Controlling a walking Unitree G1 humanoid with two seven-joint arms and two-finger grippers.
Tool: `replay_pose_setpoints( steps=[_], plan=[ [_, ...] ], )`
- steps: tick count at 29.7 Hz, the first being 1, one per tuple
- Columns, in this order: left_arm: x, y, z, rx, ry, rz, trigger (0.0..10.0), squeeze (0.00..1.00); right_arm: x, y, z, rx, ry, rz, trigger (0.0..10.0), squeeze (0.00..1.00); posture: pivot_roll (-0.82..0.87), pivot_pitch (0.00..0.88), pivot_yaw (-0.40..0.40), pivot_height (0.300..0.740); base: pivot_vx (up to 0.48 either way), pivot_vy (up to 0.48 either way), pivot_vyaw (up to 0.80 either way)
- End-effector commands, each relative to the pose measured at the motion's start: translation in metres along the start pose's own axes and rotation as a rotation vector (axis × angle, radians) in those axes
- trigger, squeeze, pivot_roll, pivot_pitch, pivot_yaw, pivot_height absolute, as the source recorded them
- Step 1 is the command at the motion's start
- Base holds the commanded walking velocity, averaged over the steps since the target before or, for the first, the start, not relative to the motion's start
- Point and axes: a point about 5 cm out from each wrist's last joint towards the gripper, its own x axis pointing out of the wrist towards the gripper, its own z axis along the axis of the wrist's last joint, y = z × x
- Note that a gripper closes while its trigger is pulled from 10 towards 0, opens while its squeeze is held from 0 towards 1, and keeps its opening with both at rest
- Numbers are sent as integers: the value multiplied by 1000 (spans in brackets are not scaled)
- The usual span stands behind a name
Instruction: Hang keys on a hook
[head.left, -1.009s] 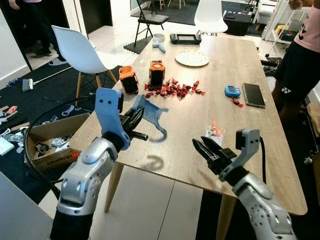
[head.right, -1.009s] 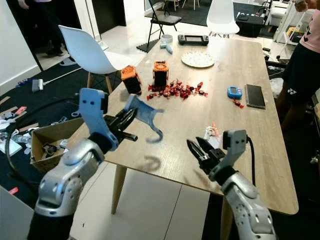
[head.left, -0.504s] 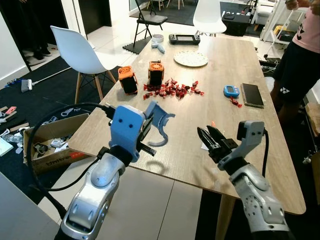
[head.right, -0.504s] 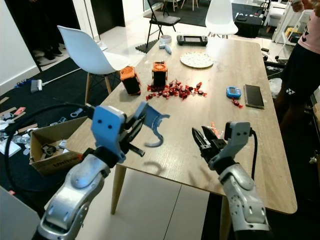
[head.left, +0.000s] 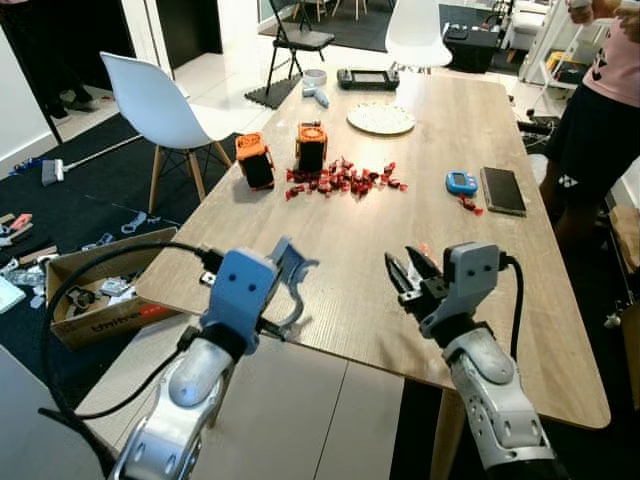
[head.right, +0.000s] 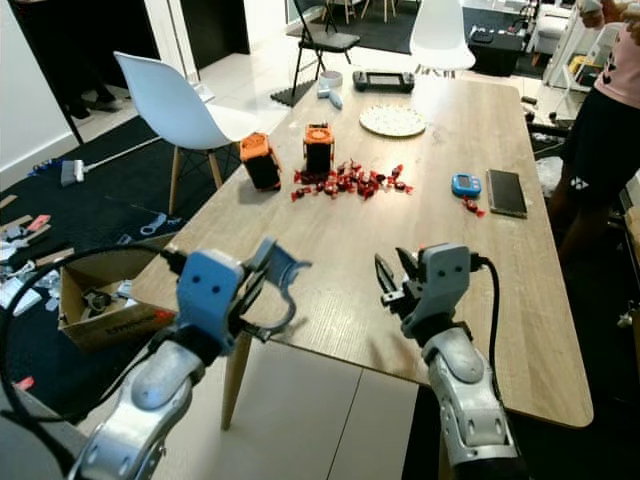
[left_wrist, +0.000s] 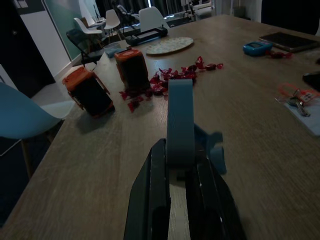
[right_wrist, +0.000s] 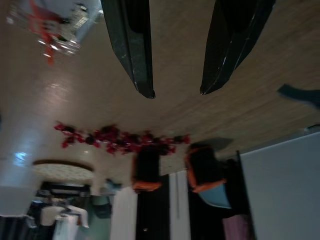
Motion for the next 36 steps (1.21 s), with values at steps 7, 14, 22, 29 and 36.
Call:
replay_pose_setpoints(
  steps=[7,14,22,29,36],
  plan=[
    [-6,2,-8,-20,39,30,10000,0,-1,-2,-11,-22,28,-22,10000,0,131,150,-38,740,0,0,0],
    [-1,2,-5,-28,25,43,10000,0,1,0,-10,-12,14,-22,10000,0,134,152,-39,740,0,0,0],
    [2,1,-2,-51,9,47,10000,0,2,0,-11,23,8,-38,10000,0,133,153,-38,740,0,0,0],
    [3,-1,-1,-50,3,45,10000,0,2,1,-10,32,1,-32,10000,0,134,154,-37,740,0,0,0],
    [4,-1,-1,-47,0,42,10000,0,2,3,-10,34,-6,-25,10000,0,134,156,-37,740,0,0,0]
  ],
)
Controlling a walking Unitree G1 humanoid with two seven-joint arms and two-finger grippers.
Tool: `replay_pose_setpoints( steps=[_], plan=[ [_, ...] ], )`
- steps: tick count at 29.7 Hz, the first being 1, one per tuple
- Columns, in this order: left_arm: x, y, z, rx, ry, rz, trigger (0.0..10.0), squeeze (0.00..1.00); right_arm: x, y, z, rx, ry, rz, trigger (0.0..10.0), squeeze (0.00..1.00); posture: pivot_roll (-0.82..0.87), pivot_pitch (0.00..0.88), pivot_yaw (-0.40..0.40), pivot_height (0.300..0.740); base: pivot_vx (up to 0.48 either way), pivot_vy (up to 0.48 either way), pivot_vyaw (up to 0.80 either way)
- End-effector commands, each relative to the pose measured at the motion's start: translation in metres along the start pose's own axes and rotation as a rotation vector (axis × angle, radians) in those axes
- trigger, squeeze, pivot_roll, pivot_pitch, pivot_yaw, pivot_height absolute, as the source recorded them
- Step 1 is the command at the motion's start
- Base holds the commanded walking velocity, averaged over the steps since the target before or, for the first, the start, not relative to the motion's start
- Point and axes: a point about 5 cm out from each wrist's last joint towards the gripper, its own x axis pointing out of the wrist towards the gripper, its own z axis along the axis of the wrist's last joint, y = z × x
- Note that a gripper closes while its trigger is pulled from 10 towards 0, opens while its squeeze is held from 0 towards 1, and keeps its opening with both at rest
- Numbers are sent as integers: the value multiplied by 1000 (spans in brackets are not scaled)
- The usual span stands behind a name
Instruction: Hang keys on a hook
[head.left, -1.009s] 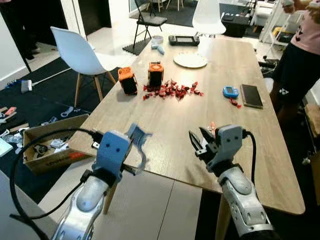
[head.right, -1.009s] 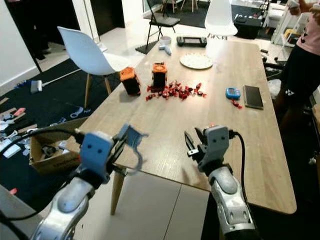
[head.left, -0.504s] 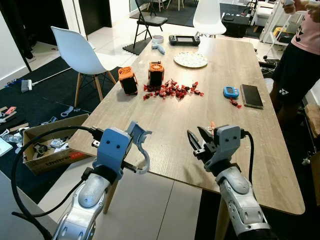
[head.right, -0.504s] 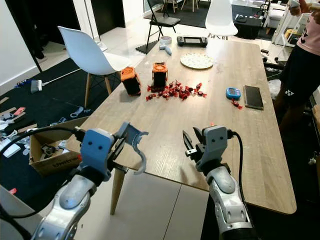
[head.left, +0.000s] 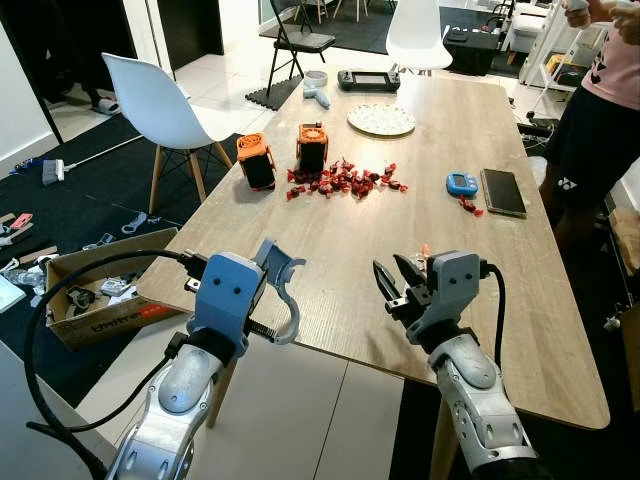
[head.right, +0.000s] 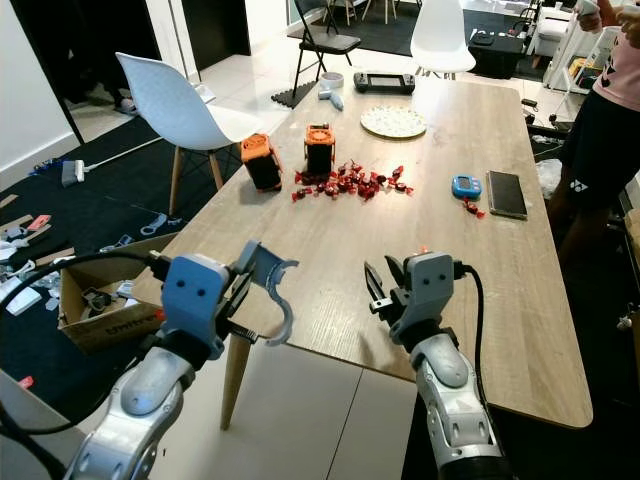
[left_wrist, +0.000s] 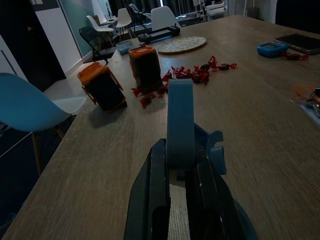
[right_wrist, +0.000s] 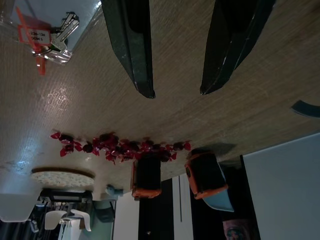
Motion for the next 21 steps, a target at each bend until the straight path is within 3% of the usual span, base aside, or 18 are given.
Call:
replay_pose_setpoints(
  steps=[1,21],
  plan=[
    [1,-3,-2,-13,3,1,10000,0,0,0,0,9,-10,-2,10000,0,134,156,-38,740,0,0,0],
    [2,-3,-3,-9,8,-9,10000,0,1,0,-1,-4,-4,3,10000,0,135,150,-38,740,0,0,0]
  ],
)
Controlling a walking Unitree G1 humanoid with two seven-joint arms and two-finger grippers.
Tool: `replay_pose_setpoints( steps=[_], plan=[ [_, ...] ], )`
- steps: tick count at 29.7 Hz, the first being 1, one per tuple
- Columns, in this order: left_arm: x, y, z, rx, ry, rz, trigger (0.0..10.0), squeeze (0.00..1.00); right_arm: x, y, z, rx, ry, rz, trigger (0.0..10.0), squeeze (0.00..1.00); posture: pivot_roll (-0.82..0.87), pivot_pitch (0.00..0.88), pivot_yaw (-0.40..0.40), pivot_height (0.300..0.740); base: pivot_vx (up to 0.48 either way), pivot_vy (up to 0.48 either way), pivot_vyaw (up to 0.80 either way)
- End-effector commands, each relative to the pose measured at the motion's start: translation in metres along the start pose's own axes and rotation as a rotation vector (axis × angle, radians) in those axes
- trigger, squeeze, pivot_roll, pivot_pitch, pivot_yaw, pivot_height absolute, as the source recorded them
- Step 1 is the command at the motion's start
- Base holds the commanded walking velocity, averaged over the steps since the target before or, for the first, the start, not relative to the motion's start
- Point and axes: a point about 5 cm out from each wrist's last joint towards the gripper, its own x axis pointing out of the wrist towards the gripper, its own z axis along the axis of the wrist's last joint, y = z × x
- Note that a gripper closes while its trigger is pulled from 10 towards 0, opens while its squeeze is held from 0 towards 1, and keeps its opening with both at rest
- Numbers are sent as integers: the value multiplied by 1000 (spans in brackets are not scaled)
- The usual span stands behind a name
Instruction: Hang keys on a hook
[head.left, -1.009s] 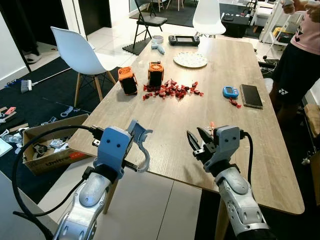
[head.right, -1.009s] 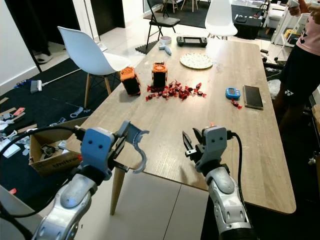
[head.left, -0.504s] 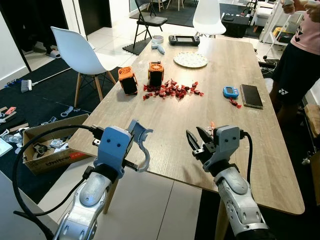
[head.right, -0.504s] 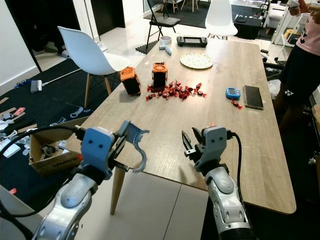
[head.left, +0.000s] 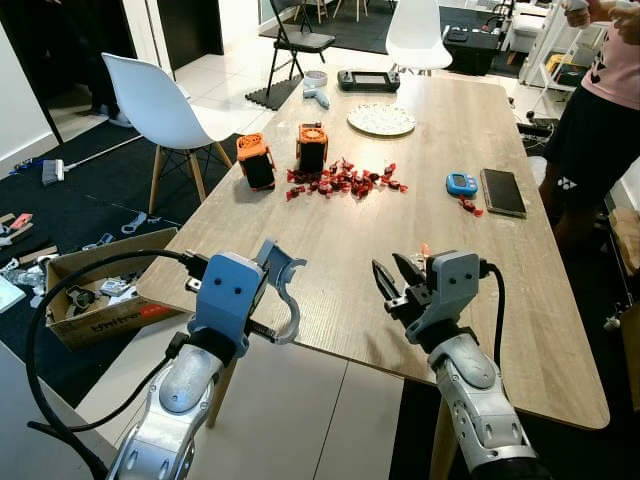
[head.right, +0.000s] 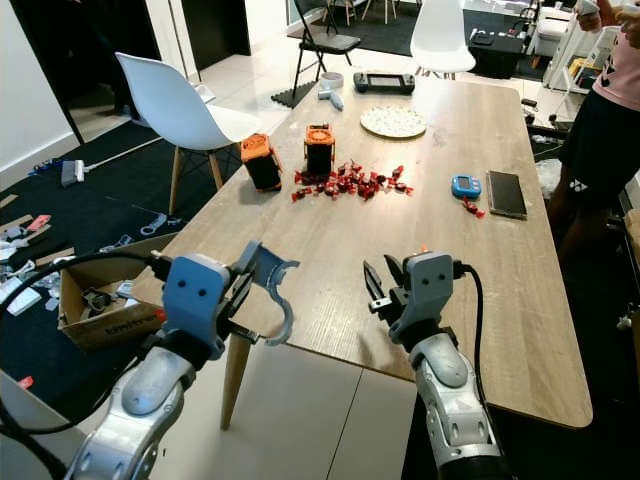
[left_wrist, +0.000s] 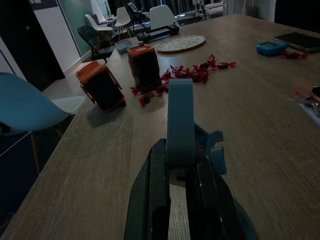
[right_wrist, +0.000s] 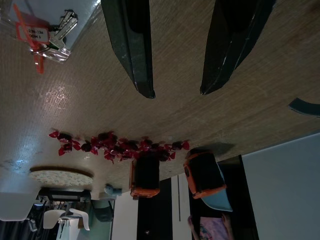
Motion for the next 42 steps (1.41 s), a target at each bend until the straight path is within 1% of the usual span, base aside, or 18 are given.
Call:
replay_pose_setpoints(
  steps=[1,15,23,30,42],
  plan=[
    [1,-3,-2,-9,1,-5,10000,0,-1,0,-2,0,-1,0,10000,0,135,148,-38,740,0,0,0],
    [2,-3,-2,-17,4,-8,10000,0,0,-1,-3,-5,2,5,10000,0,134,139,-39,740,0,0,0],
    [3,-4,-3,-7,9,-13,10000,0,0,-1,-3,-6,1,4,10000,0,135,135,-38,740,0,0,0],
    [4,-3,-4,12,20,-17,10000,0,1,-1,-3,-3,0,3,10000,0,137,138,-36,740,0,-414,0],
    [3,-3,-6,5,35,-13,10000,0,0,-1,-3,-3,1,1,10000,0,137,144,-37,740,0,0,0]
  ],
)
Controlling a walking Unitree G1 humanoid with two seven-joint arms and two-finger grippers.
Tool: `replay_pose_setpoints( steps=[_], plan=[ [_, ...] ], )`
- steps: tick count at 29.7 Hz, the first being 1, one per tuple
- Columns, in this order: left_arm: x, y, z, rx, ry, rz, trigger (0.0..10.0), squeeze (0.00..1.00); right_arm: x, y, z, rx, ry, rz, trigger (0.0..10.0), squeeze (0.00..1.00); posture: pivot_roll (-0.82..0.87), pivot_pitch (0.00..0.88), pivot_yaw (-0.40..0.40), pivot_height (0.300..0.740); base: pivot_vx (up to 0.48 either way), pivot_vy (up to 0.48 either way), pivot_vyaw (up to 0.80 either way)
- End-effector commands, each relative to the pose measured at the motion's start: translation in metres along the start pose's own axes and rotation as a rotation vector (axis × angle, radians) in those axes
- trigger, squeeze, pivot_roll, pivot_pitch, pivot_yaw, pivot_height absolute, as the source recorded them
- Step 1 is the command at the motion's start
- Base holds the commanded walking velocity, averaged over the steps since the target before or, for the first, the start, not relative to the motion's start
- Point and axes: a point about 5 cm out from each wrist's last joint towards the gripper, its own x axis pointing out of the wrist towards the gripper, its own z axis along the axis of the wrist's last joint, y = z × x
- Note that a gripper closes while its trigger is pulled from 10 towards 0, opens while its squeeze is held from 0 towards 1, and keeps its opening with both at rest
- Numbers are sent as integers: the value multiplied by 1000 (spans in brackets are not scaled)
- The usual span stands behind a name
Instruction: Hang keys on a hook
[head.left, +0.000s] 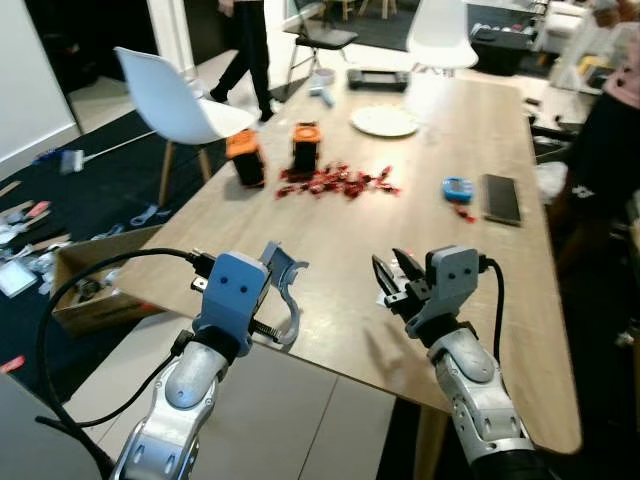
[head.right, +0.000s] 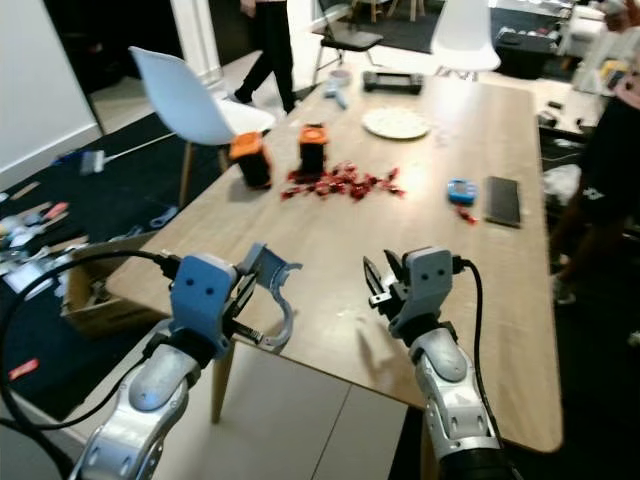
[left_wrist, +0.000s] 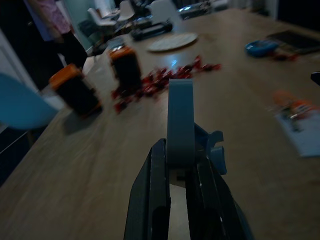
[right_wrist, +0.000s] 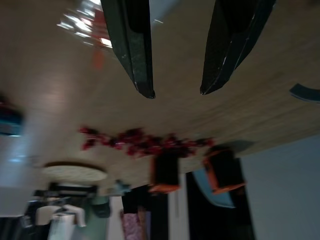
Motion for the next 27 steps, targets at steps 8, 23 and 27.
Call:
replay_pose_setpoints(
  steps=[8,23,27],
  plan=[
    [-1,-1,-4,-1,28,0,10000,0,-3,2,-4,7,12,3,10000,0,137,148,-35,740,0,0,0],
    [-2,-2,-5,1,32,-4,10000,0,-4,3,-5,-9,18,14,10000,0,139,155,-36,740,0,0,42],
    [-3,-3,-5,0,33,-5,10000,0,-5,3,-5,-8,20,16,10000,0,139,157,-35,740,0,0,759]
  ],
)
